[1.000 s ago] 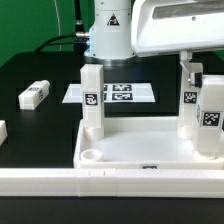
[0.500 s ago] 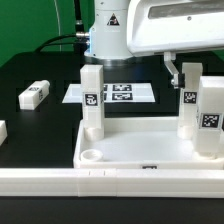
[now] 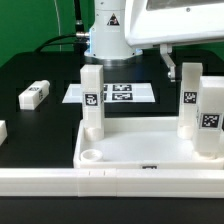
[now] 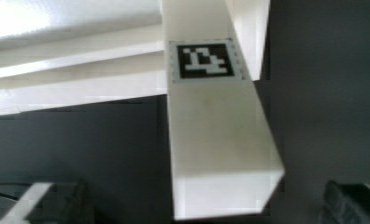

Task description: Assemble desk

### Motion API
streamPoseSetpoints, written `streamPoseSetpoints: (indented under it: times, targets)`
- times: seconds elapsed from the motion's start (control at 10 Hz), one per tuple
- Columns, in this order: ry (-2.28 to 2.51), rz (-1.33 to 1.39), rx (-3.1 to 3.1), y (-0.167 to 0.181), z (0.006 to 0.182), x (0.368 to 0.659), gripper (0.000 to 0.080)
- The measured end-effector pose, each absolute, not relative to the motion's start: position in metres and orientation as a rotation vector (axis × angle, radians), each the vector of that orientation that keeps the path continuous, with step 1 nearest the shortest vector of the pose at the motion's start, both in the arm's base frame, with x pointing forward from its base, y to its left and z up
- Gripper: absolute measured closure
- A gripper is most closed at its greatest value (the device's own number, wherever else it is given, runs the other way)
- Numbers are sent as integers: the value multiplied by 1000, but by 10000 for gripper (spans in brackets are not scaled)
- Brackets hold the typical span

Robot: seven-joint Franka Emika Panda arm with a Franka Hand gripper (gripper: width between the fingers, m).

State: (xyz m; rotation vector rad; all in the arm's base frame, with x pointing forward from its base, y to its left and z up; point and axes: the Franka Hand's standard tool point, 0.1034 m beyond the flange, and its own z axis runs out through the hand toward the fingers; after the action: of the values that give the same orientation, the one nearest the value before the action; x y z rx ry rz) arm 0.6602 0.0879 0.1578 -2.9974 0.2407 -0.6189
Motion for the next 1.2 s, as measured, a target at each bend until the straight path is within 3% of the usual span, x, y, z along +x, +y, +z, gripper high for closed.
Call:
streamPoseSetpoints:
  times: [0.4, 0.9, 1.2]
  targets:
    - [243, -513, -3015, 88, 149, 654, 151]
    - [254, 20, -3044, 84, 137, 659, 151]
    - [268, 41, -3045, 91, 128, 669, 151]
